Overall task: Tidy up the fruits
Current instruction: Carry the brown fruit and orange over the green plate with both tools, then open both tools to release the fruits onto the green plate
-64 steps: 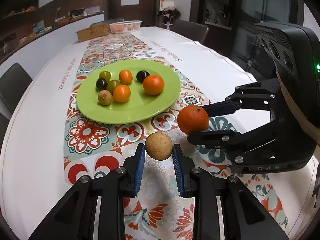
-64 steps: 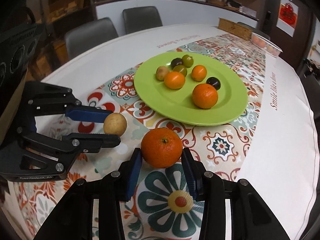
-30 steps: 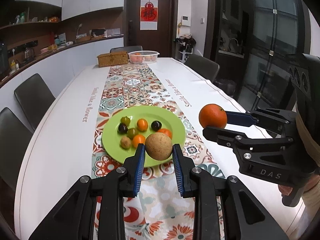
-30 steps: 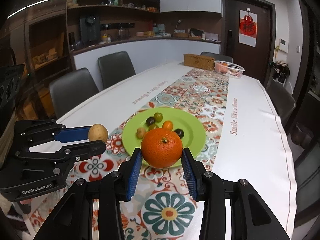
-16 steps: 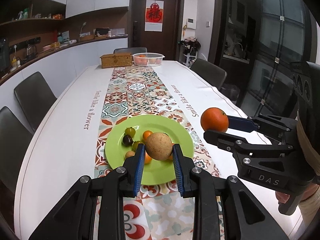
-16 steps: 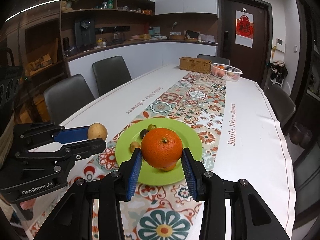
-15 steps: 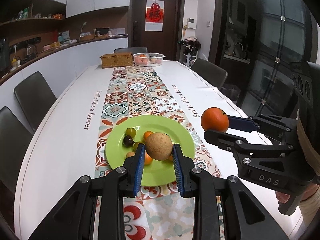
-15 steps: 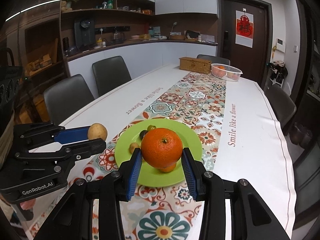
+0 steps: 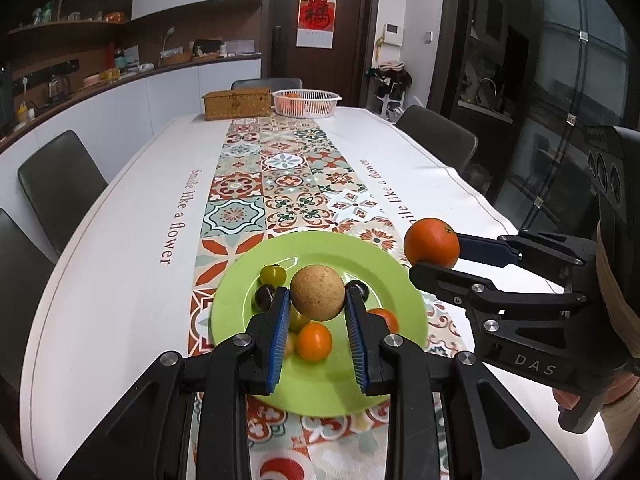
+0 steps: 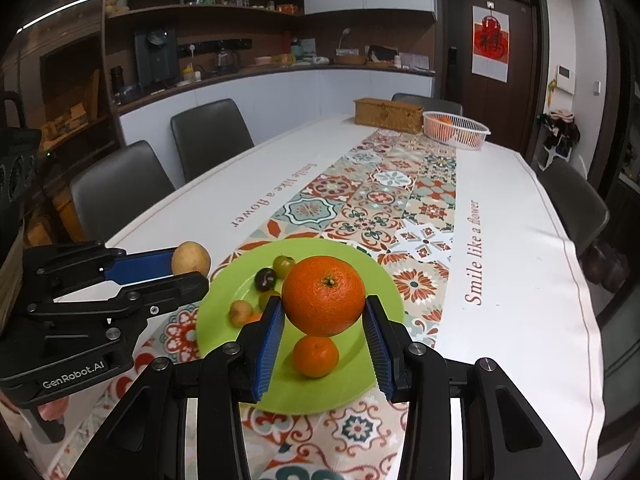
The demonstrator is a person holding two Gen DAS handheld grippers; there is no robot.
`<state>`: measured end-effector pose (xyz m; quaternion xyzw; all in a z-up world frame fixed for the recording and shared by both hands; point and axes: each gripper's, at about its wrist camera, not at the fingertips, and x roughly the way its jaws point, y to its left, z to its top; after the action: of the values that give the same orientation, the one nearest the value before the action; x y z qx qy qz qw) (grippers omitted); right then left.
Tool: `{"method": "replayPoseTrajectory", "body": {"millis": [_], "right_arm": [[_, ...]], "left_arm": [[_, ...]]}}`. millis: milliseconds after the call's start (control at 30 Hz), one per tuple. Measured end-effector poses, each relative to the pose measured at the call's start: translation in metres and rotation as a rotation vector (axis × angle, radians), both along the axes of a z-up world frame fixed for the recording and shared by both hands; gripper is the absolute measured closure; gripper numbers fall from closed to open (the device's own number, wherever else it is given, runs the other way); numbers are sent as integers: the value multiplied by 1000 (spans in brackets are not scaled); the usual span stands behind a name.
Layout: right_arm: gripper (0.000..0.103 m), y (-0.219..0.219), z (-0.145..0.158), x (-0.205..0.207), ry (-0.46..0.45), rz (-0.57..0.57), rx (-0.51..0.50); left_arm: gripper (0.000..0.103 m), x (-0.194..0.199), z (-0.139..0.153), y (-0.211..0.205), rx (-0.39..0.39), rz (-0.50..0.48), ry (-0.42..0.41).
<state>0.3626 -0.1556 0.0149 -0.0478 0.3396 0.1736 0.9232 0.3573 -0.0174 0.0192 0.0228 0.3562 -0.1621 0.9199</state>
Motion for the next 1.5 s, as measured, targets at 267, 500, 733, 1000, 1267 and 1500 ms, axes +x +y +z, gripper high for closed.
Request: {"method": "replayPoseTrajectory", "body": {"millis": [267, 500, 733, 1000, 1267, 1500], "right_arm": [[61, 6, -15, 34, 30, 2, -29], [61, 9, -37, 63, 89, -7, -40], [61, 7, -54, 76, 135, -12, -29], [58, 8, -57, 79, 140, -7, -15], [55, 9, -42, 51, 79, -2, -27], [47, -2, -15, 3, 11, -58, -5]], "left_arm": [[75, 31, -19, 1, 13, 11, 41], [75, 55, -39, 1, 14, 9, 97], [75, 68, -51, -5, 33, 1, 123], [66, 59, -47, 2, 52, 39, 104], [63, 30, -30, 11, 90, 95, 55], [45, -18, 0, 8, 105, 131, -41]]}}
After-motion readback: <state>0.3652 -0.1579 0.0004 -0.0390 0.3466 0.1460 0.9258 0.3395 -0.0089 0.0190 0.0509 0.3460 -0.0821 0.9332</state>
